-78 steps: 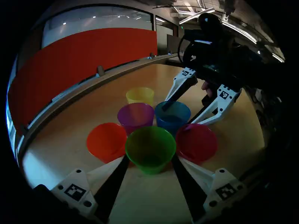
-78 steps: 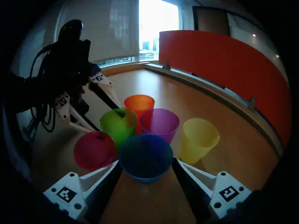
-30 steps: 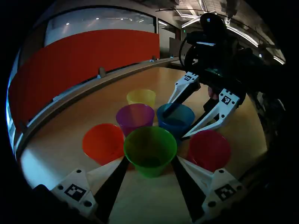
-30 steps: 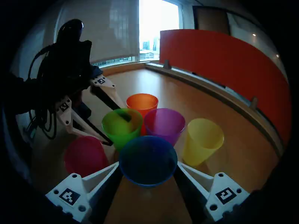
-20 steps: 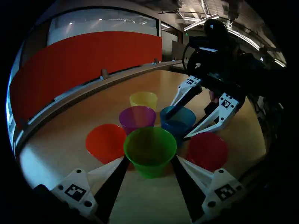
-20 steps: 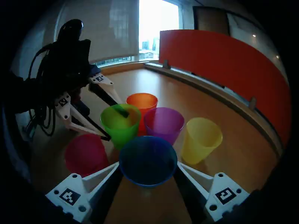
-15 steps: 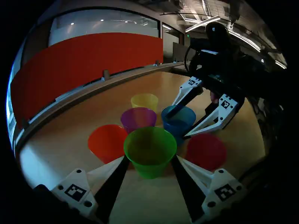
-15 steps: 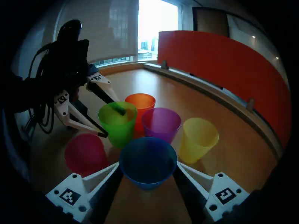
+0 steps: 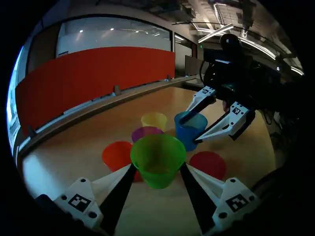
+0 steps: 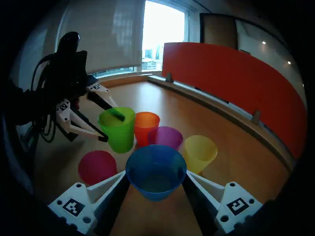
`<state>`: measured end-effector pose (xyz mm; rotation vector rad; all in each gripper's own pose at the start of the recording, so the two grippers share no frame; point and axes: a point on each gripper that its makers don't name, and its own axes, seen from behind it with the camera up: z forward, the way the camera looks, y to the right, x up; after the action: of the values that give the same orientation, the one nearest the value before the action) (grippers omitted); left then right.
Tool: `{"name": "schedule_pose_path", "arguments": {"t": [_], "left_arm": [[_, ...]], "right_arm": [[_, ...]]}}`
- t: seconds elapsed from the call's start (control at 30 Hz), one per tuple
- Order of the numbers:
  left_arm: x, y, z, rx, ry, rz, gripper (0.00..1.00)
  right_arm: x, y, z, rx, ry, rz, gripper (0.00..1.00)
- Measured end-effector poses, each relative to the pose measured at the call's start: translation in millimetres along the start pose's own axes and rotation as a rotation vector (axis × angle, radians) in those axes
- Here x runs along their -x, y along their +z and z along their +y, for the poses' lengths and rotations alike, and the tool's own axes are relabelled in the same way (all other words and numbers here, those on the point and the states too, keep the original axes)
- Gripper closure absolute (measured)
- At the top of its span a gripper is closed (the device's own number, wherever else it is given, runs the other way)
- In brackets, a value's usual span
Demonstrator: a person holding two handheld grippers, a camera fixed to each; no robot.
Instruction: Pour water
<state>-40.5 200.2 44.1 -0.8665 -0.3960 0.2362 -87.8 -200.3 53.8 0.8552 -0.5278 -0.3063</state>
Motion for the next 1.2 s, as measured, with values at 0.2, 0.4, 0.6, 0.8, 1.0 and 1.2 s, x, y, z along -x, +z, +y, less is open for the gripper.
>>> {"name": "schedule_pose_path", "arguments": {"t": [0.2, 0.4, 0.6, 0.8, 1.0, 1.2], "left_arm": [[-13.3, -11.0, 5.7, -0.009, 0.000, 0.042, 0.19], [-25.7, -22.5, 9.5, -0.017, -0.002, 0.082, 0.19], [-38.9, -35.2, 10.3, -0.029, -0.016, 0.126, 0.19], [-49.8, -47.2, 10.7, -0.041, -0.023, 0.169, 0.19], [-58.0, -58.0, 13.2, -0.051, -0.020, 0.215, 0.19], [-65.0, -65.7, 19.5, -0.044, -0.026, 0.261, 0.19]], "right_arm": [[-12.2, -13.7, -3.7, 0.011, -0.002, 0.026, 0.11], [-22.2, -27.7, -6.2, 0.025, -0.015, 0.045, 0.11], [-30.9, -38.7, -9.1, 0.034, -0.019, 0.063, 0.11], [-39.3, -46.6, -12.5, 0.041, -0.025, 0.079, 0.11], [-44.5, -50.0, -16.9, 0.041, -0.029, 0.089, 0.11], [-48.0, -52.5, -21.4, 0.039, -0.036, 0.091, 0.11]]}}
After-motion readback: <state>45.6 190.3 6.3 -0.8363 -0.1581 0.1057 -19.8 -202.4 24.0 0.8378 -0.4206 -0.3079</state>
